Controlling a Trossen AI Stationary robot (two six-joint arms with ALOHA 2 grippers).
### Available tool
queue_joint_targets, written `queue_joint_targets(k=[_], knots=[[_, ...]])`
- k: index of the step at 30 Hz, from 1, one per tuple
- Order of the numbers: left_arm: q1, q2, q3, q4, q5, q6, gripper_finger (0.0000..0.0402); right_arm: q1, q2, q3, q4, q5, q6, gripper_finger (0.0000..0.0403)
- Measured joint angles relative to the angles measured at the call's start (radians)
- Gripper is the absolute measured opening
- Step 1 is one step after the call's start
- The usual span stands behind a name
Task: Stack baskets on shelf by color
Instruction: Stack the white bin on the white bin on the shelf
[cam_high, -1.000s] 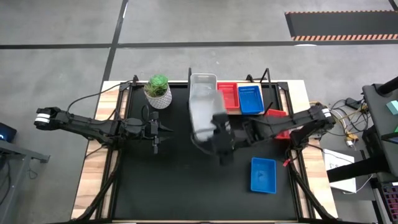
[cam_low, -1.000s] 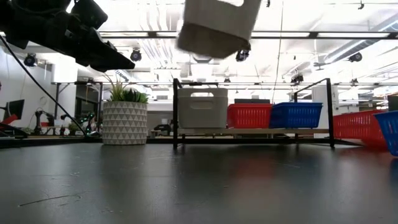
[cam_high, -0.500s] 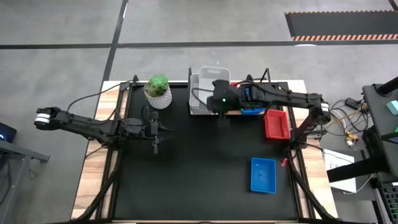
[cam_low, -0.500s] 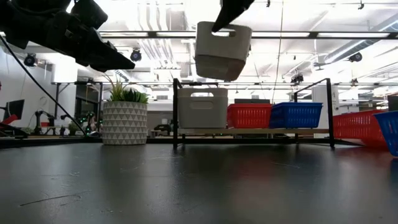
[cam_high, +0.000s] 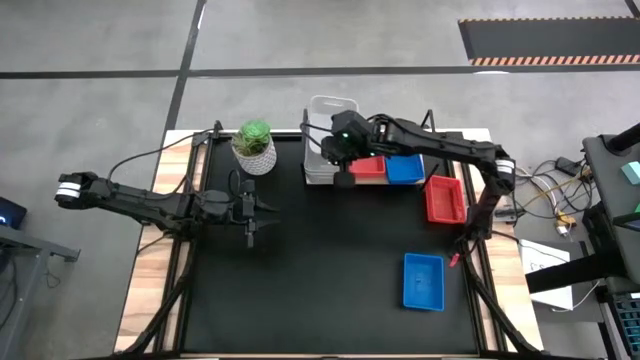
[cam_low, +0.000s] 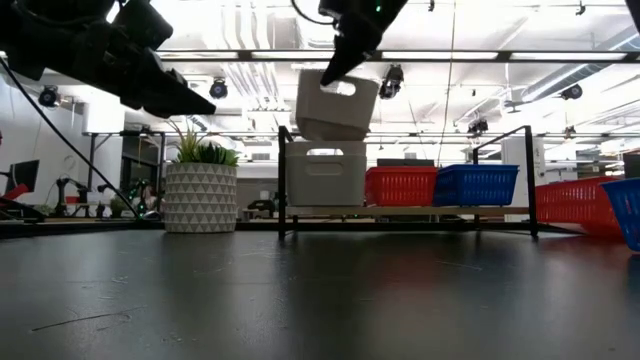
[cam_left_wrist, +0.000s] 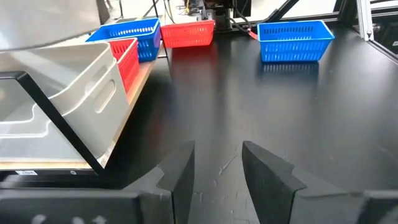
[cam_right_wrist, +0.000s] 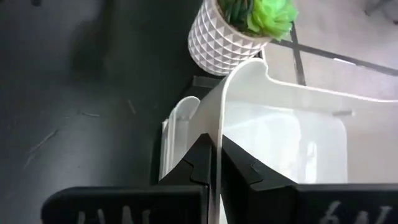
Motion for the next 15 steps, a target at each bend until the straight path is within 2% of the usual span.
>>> queue_joint_targets(k=[15], knots=[[0.0,0.0,-0.005,0.002,0.0,0.006,0.0118,-0.017,0.084,0.0,0.013,-0.002,0.03,0.0008]])
